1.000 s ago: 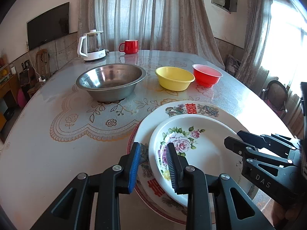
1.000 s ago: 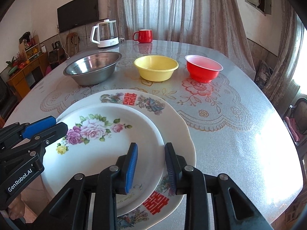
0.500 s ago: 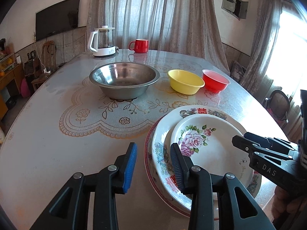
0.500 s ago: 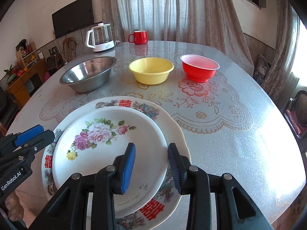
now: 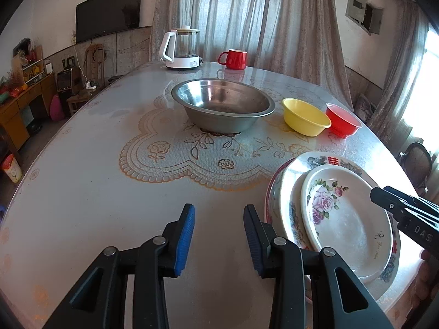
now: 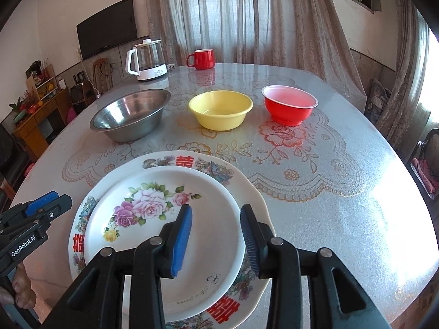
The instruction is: Organize plates and bowls
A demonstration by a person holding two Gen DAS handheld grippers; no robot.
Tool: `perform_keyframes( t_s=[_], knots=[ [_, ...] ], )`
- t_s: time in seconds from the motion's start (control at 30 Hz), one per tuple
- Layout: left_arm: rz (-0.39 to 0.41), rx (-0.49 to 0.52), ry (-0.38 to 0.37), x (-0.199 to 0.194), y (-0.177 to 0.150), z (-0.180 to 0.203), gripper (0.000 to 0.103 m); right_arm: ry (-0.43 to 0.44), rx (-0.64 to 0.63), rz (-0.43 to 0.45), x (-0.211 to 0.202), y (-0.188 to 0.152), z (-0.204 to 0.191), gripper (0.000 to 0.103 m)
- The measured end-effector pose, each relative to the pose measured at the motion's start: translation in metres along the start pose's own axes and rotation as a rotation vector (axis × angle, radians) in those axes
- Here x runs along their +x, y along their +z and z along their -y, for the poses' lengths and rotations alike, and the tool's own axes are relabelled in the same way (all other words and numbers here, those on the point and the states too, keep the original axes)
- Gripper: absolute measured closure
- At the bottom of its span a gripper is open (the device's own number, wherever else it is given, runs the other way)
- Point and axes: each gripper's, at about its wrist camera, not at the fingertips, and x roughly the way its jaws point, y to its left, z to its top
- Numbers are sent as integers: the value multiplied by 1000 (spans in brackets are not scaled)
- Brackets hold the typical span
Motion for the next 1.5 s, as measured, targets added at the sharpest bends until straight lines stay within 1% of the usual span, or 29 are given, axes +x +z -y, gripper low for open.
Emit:
perform_keyframes(
  t_s=[0.13,0.33,0.53,0.73,0.93,1.2,1.37,1.4,1.5],
  knots=[
    [-11,-22,16,4,-1,-7,65,28,10,8,0,6,-2,66],
    [-22,-22,25,7,-4,-9,65,105,11,3,3,13,-16,64],
    [-25,-23,28,9,-2,-11,65,143,20,-19,9,13,-22,64],
    [-33,-14,32,14,4,-12,63,235,61,-38,13,22,-25,64],
    [-32,-5,36,18,12,-12,62,291,61,-65,24,32,-36,64],
    [-54,-5,39,28,17,-15,60,323,68,-92,36,39,-43,64],
    [-69,-21,44,33,22,-21,60,359,121,-113,45,46,-37,64],
    [-68,-24,40,33,24,-23,60,363,125,-113,46,49,-37,64],
    [-41,-30,57,32,35,-28,60,372,131,-114,52,59,-40,64]
  ],
)
